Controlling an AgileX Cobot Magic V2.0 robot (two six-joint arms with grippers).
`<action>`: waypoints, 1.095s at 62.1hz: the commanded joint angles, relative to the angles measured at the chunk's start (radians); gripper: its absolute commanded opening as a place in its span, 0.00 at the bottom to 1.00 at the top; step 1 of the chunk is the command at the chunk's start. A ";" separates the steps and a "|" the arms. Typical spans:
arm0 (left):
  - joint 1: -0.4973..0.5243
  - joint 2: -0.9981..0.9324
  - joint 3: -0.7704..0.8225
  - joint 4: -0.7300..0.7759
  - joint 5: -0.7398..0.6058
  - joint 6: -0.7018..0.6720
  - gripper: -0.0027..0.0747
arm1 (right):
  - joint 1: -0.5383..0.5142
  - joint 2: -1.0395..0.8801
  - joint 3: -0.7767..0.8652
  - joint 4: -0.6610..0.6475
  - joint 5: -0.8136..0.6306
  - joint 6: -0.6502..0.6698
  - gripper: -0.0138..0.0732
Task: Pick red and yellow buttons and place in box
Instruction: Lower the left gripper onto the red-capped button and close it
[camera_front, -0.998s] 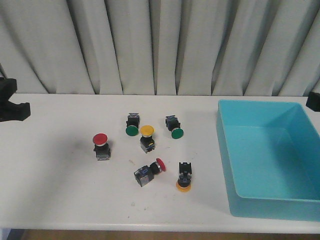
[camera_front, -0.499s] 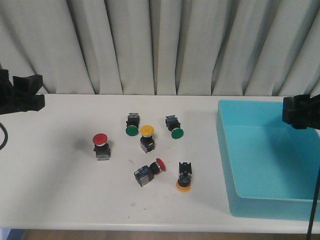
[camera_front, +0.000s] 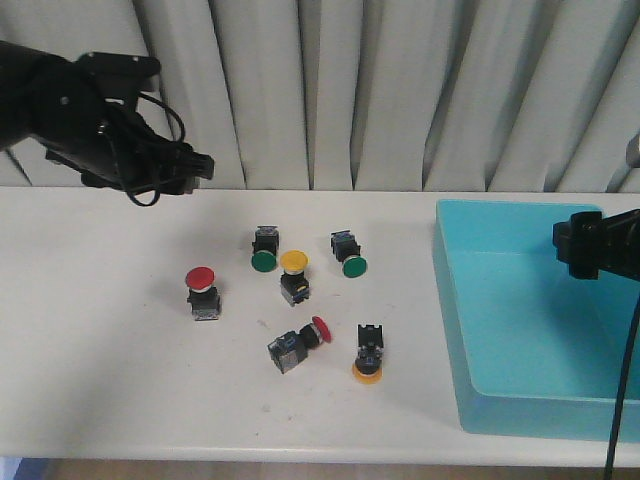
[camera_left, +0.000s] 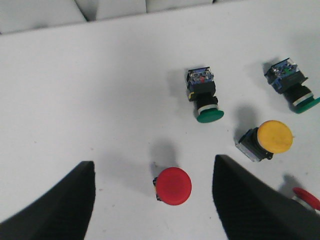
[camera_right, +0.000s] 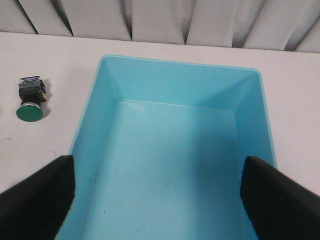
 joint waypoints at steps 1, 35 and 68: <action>-0.005 0.054 -0.104 -0.062 0.055 0.059 0.68 | -0.005 -0.018 -0.033 -0.002 -0.056 0.002 0.88; -0.005 0.289 -0.149 -0.099 0.113 0.103 0.68 | -0.005 -0.018 -0.033 0.017 -0.053 0.002 0.86; -0.005 0.344 -0.149 -0.152 0.102 0.129 0.56 | -0.005 -0.018 -0.033 0.020 -0.053 0.002 0.84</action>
